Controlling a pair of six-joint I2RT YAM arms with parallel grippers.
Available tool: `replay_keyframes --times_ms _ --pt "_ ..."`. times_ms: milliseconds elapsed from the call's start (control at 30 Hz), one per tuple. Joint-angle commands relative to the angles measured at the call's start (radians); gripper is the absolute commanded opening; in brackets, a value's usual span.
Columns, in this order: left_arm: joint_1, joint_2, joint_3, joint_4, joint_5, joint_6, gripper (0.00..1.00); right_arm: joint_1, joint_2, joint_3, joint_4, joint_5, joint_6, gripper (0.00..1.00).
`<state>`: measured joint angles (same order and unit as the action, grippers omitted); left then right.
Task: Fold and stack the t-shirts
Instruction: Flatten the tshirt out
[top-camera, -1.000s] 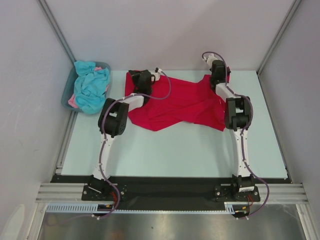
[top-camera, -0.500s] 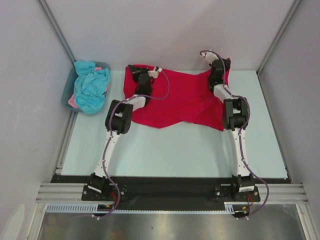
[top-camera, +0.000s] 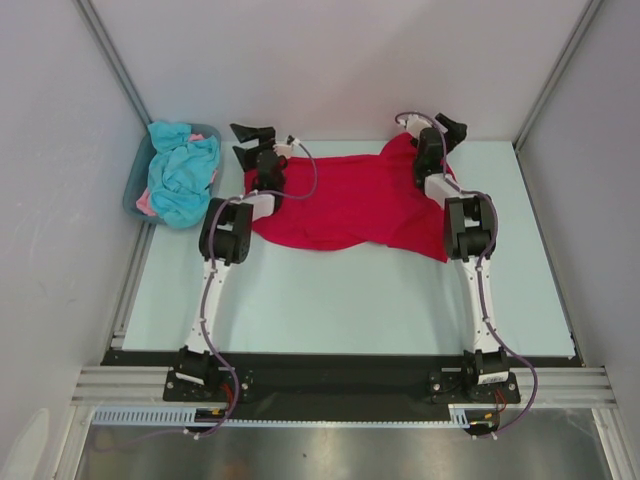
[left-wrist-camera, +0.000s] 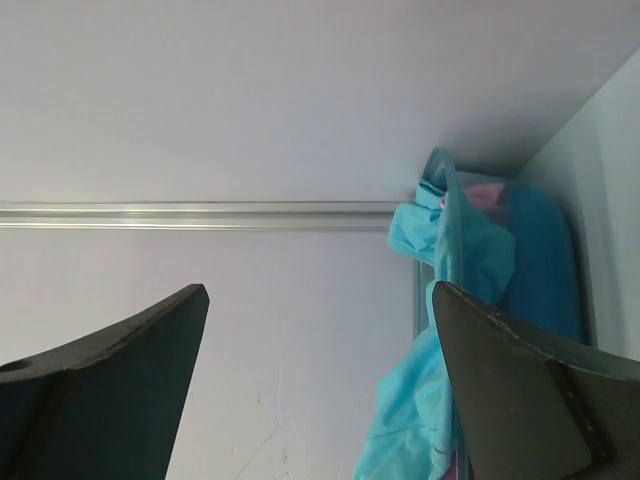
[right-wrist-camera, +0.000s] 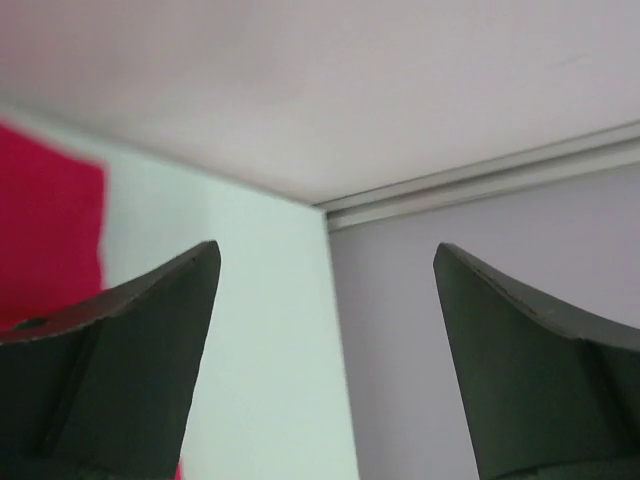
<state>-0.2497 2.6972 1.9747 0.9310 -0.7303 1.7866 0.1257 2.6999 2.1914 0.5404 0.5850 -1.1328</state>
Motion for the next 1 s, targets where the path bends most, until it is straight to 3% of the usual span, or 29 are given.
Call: replay_keyframes --times_ms 0,133,200,233,300,333,367,433,567,733,967 --pt "0.001 -0.117 -0.062 0.094 -0.024 0.008 1.00 0.014 -0.178 -0.105 -0.134 0.021 0.112 0.93" --pt "-0.006 -0.305 -0.232 0.024 -0.005 -0.137 1.00 0.023 -0.356 -0.229 -0.356 -0.020 0.221 0.92" --pt "-0.014 -0.480 -0.374 -0.145 0.058 -0.299 0.99 0.028 -0.458 -0.265 -0.532 -0.071 0.304 0.89" --pt "-0.019 -0.541 -0.437 -0.238 0.084 -0.359 0.99 0.028 -0.491 -0.260 -0.710 -0.103 0.333 0.88" --pt "-0.032 -0.678 -0.480 -0.481 0.164 -0.515 0.97 0.031 -0.555 -0.254 -0.836 -0.164 0.420 0.86" --pt "-0.039 -0.716 -0.494 -0.589 0.198 -0.561 0.96 0.031 -0.568 -0.224 -1.002 -0.198 0.450 0.86" --pt "-0.048 -0.750 -0.510 -0.750 0.279 -0.602 0.90 0.032 -0.578 -0.210 -1.080 -0.258 0.478 0.84" --pt "-0.056 -0.835 -0.530 -0.901 0.357 -0.690 0.90 0.034 -0.607 -0.211 -1.262 -0.328 0.534 0.82" --pt "-0.072 -0.895 -0.588 -1.131 0.489 -0.760 0.83 0.038 -0.670 -0.352 -1.366 -0.473 0.573 0.73" --pt "-0.111 -0.864 -0.645 -1.189 0.572 -0.756 0.73 0.058 -0.722 -0.490 -1.389 -0.498 0.581 0.65" --pt "-0.117 -0.801 -0.611 -1.300 0.695 -0.572 0.65 0.084 -0.764 -0.578 -1.367 -0.470 0.585 0.62"
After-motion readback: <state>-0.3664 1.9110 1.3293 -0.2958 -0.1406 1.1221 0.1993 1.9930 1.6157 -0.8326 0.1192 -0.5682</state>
